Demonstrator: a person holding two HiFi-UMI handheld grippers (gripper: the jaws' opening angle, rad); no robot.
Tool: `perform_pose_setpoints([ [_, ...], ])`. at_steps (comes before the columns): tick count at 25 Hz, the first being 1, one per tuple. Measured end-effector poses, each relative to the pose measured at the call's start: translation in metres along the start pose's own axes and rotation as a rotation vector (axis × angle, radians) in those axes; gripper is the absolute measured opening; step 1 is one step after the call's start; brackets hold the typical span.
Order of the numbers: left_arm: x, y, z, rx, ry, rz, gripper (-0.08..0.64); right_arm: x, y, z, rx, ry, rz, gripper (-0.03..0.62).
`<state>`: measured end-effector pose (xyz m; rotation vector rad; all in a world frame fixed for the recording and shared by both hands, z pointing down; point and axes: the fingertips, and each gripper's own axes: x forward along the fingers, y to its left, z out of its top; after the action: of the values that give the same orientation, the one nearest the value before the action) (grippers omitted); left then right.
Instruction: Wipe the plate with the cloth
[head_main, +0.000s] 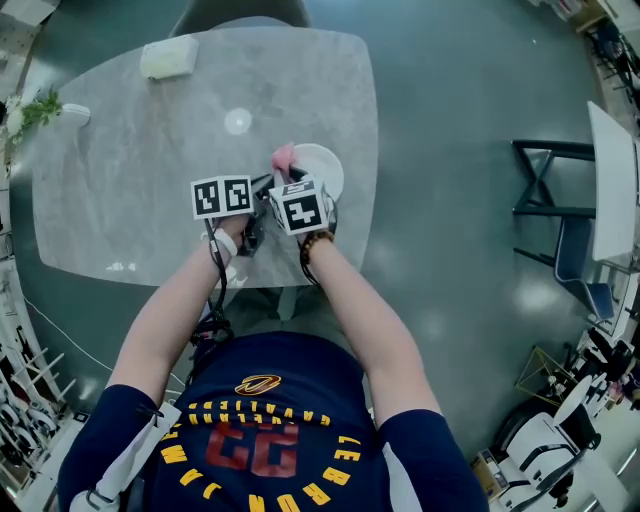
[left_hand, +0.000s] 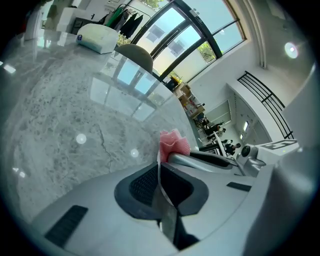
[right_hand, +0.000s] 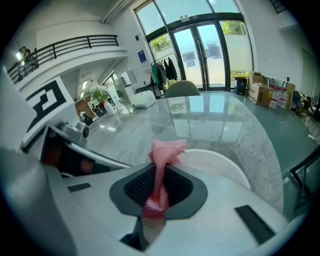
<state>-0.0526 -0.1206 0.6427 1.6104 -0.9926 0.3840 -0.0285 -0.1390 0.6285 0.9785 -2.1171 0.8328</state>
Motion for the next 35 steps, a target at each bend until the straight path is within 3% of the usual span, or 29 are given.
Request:
perform_pose_setpoints([
  [5,0.001,0.006,0.000,-0.017,-0.009,-0.010,0.017,0.005,0.002,-0.001,-0.006,0.009,0.014,0.040],
  [21,-0.003,0.007,0.001,-0.022,-0.020,0.001,0.017,-0.042,-0.070,-0.036,0.086,0.034,-0.131,0.040],
  [26,-0.003,0.010,0.001,-0.013,-0.018,0.009,0.017,-0.057,-0.088,-0.032,0.101,-0.008,-0.168,0.040],
  [30,-0.002,0.007,-0.001,0.005,-0.014,0.019,0.017,-0.068,-0.099,-0.030,0.167,-0.038,-0.206,0.040],
  [35,0.000,0.007,-0.002,-0.009,-0.018,0.020,0.018,-0.068,-0.076,-0.018,0.171,-0.066,-0.162,0.041],
])
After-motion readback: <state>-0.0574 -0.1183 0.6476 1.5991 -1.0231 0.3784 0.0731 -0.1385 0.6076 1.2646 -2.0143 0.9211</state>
